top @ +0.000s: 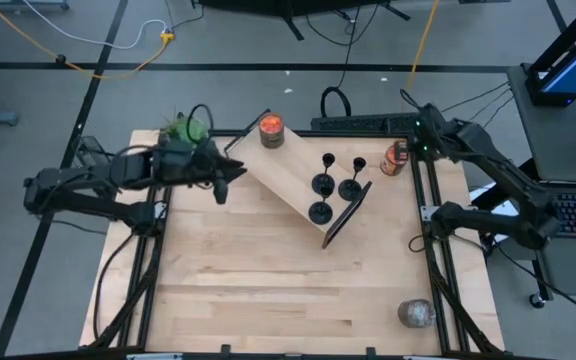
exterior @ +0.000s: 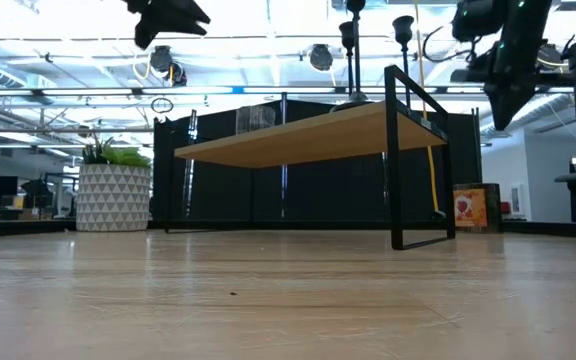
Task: Pick & Place candle stick holders
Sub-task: Put the orange scented candle on the shelf
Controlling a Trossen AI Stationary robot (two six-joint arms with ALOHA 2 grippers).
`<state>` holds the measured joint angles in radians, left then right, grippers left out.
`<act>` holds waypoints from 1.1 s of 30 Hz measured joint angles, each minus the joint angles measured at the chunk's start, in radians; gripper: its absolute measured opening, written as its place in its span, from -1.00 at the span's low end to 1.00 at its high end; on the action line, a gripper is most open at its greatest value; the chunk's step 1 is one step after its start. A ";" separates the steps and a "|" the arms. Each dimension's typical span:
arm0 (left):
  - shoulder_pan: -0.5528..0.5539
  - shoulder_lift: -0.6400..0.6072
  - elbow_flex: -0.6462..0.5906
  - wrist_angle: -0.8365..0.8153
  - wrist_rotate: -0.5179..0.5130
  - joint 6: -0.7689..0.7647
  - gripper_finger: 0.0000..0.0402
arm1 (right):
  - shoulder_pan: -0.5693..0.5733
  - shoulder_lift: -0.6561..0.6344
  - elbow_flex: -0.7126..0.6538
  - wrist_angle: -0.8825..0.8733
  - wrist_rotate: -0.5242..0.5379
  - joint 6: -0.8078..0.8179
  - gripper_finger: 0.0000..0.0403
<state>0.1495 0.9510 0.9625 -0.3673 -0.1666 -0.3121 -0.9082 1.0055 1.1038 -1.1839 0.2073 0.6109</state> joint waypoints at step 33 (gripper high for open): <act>-0.042 -0.073 -0.183 0.111 -0.053 -0.076 -0.46 | -0.140 0.220 -0.223 0.329 -0.003 0.239 -0.14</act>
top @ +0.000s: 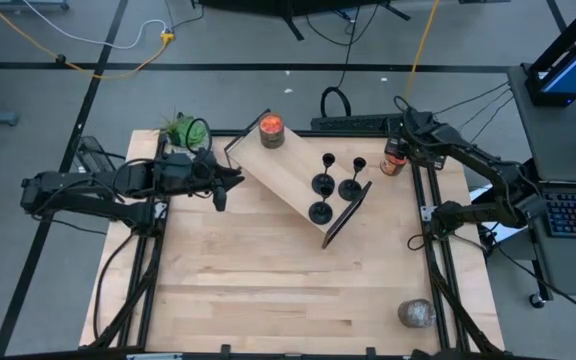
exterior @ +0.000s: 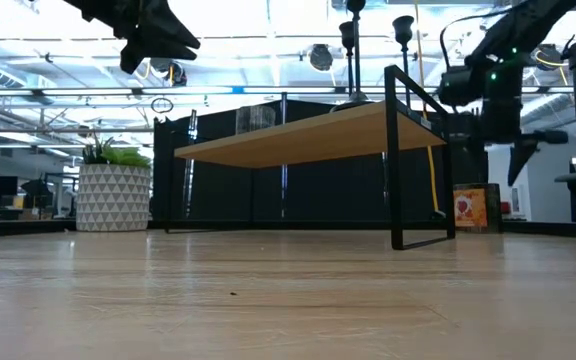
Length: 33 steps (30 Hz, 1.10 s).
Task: Pick & Place candle stick holders
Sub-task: Put the orange scented candle on the shelf
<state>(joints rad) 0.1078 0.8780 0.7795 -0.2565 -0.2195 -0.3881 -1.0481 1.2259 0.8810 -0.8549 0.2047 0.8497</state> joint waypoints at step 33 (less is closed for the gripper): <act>0.000 -0.002 0.001 -0.001 0.010 -0.021 -0.46 | 0.001 -0.073 -0.119 0.141 0.044 -0.022 -0.99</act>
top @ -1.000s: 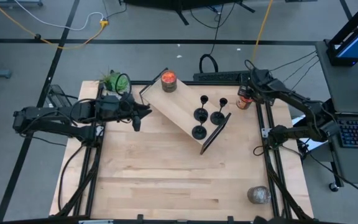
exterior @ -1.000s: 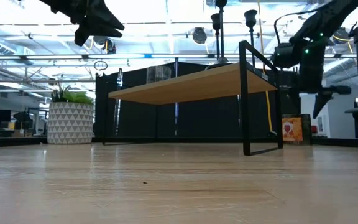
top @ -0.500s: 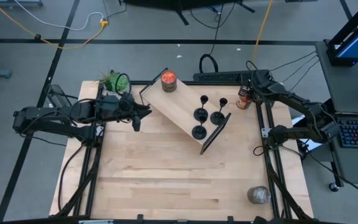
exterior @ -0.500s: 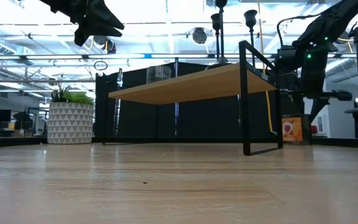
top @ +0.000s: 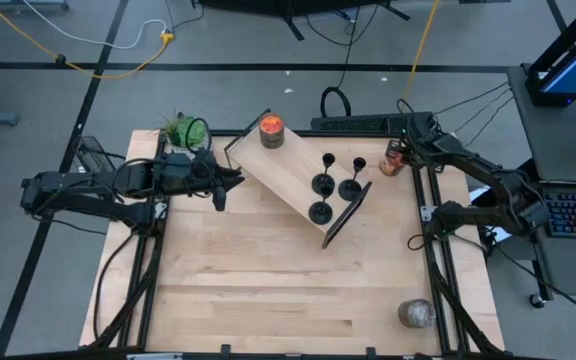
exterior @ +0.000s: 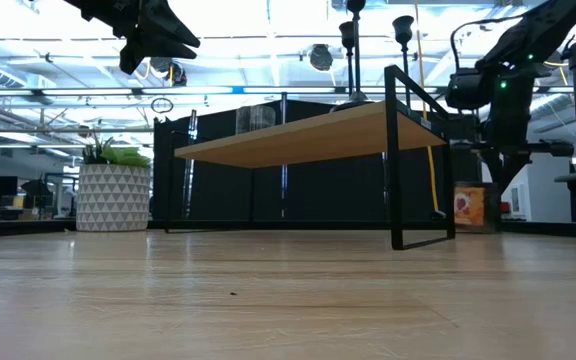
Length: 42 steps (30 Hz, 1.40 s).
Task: Pick & Place candle stick holders
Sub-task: Put the orange scented candle on the shelf
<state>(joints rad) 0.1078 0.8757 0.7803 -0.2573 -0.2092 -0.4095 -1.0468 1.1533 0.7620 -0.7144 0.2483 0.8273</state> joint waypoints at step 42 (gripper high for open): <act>-0.157 0.002 0.000 -0.003 0.034 0.008 -0.46 | 0.348 -0.441 0.200 -0.605 -0.173 -0.020 -1.00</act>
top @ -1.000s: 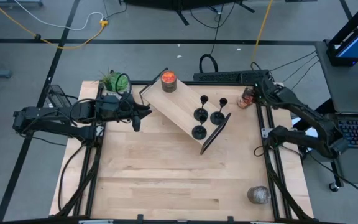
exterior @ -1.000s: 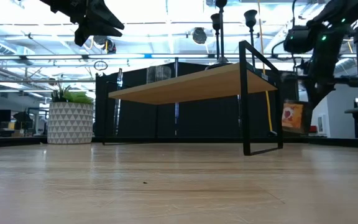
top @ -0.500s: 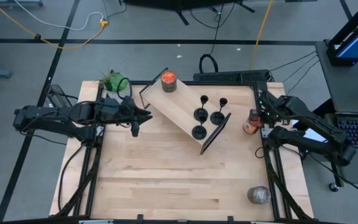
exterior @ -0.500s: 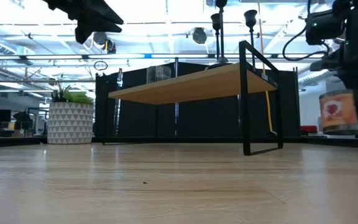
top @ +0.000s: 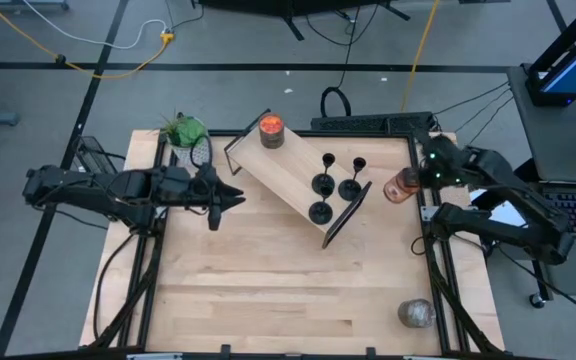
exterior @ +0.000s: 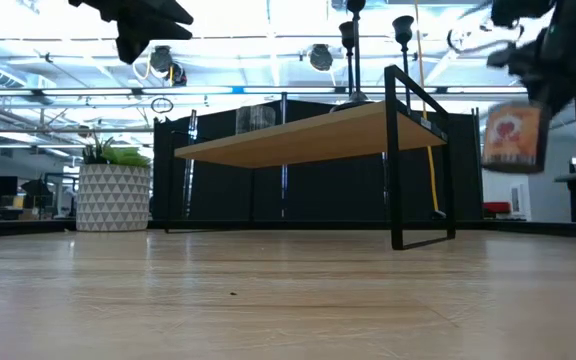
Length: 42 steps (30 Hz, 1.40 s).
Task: Pick & Place candle stick holders
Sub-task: Put the orange scented candle on the shelf
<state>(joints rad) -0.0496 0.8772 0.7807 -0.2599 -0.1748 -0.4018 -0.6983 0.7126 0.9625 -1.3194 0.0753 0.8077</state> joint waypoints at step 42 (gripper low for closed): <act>-0.185 0.274 0.001 0.404 -0.272 -0.105 -0.46 | 0.584 0.381 0.619 -0.171 -0.334 -0.479 -1.00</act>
<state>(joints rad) -0.2343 1.1507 0.7818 0.1445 -0.4470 -0.5064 -0.1145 1.0941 1.5813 -1.4906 -0.2584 0.3283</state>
